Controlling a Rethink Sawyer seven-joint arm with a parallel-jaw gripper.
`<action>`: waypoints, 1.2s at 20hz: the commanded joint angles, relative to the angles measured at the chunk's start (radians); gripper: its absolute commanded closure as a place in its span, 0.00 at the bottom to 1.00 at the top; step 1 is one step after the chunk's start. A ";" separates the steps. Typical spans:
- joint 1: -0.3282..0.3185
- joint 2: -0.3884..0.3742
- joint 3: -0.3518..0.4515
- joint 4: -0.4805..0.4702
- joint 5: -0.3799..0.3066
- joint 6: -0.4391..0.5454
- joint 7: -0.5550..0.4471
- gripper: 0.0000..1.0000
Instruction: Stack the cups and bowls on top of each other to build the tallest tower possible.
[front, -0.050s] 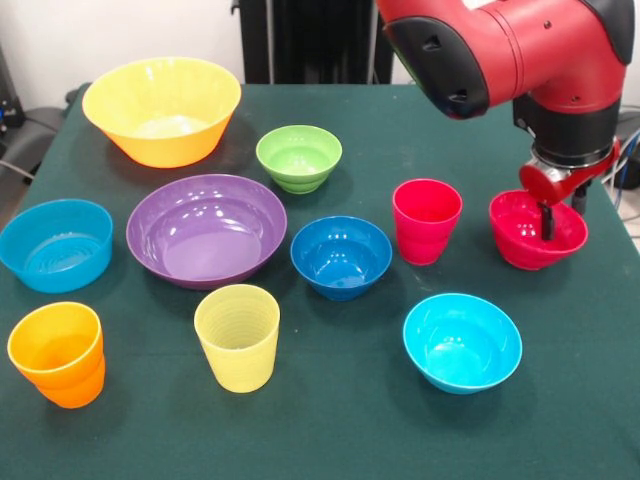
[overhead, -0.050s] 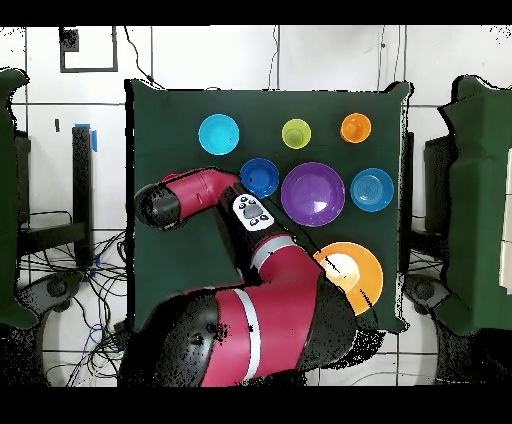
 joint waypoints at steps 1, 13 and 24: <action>0.037 -0.018 -0.027 -0.033 -0.074 0.032 -0.030 1.00; 0.018 -0.021 0.006 -0.023 -0.064 0.028 -0.059 1.00; 0.004 -0.066 0.017 -0.004 -0.045 0.079 -0.079 1.00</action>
